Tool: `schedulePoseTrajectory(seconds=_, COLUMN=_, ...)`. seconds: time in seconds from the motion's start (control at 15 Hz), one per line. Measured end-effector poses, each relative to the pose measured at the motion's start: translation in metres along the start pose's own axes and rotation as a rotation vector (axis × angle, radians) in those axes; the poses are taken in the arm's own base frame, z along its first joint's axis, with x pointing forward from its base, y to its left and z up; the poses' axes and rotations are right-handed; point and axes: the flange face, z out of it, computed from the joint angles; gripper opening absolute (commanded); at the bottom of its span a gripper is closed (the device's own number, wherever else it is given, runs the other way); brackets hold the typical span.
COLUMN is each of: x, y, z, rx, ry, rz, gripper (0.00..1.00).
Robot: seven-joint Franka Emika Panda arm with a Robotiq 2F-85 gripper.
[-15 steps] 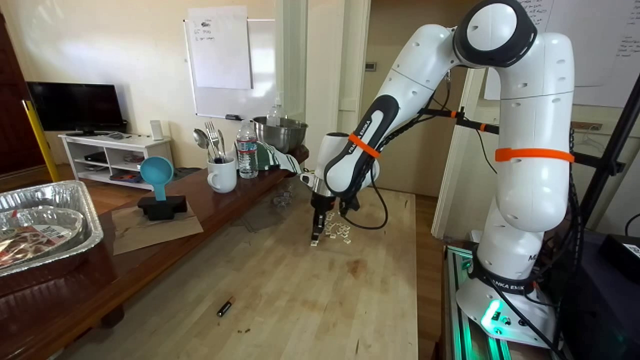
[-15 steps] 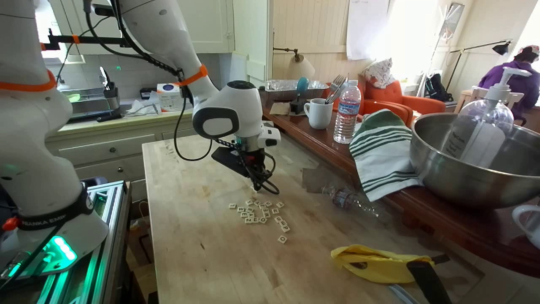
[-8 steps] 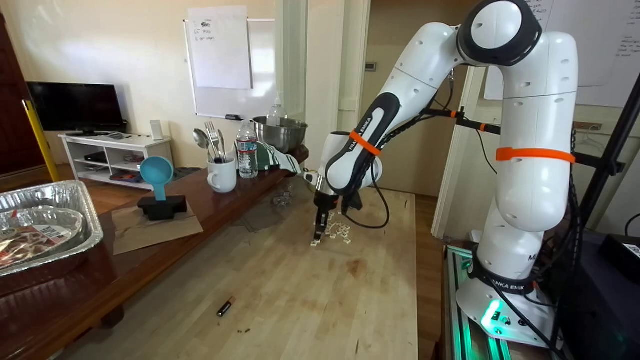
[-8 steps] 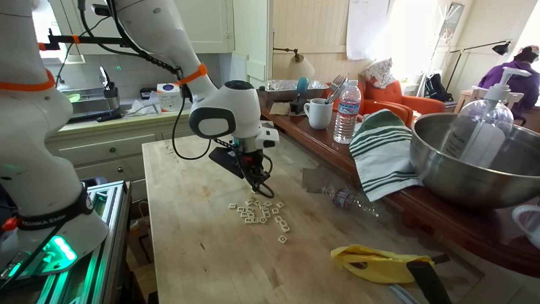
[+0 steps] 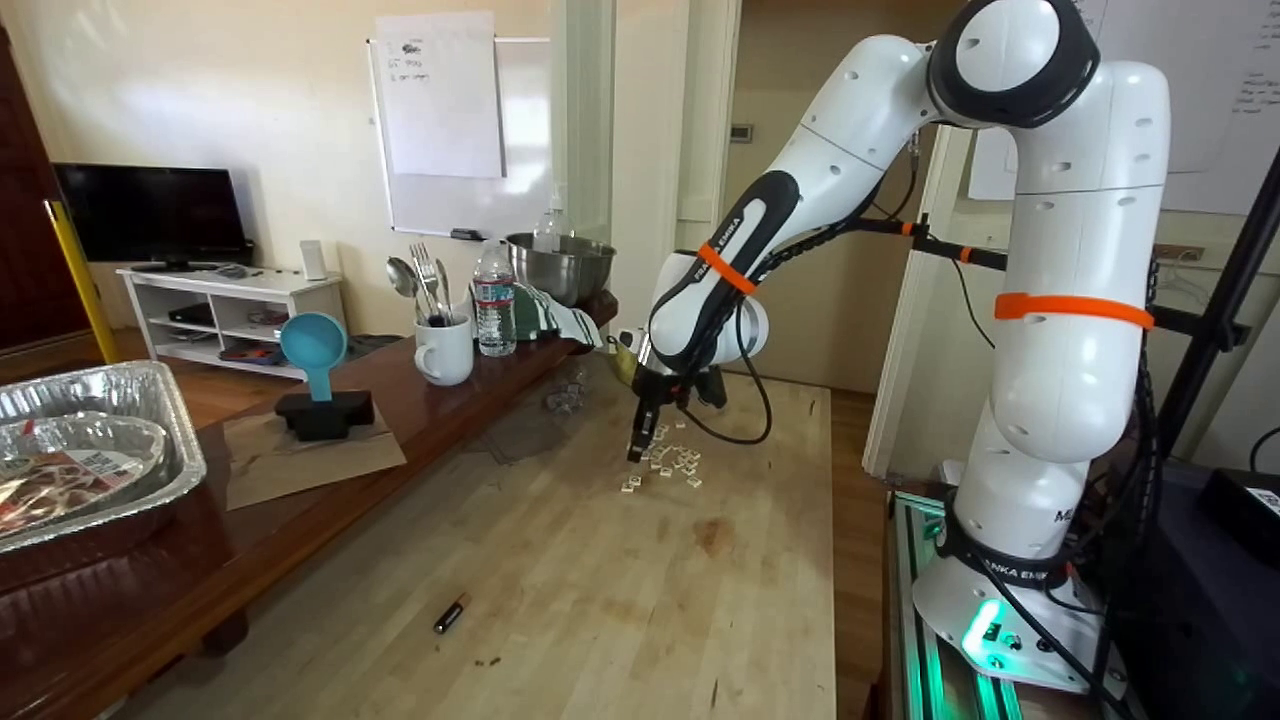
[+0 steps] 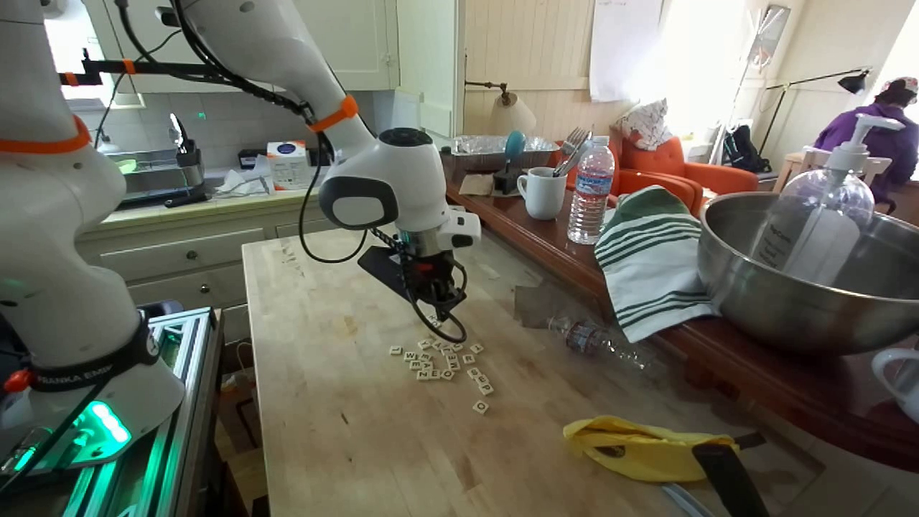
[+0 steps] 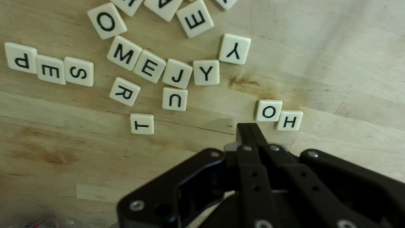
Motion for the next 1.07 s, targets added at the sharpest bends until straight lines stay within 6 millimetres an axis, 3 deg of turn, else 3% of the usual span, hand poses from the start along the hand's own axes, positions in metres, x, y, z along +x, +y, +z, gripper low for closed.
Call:
schedulePoseTrajectory(seconds=0.53, x=-0.014, y=0.033, z=0.000, rx=-0.070, ry=0.034, rz=0.066, gripper=0.00)
schedulePoseTrajectory(seconds=1.07, x=-0.019, y=0.037, z=0.019, rx=-0.091, ry=0.039, rz=0.078, gripper=0.00)
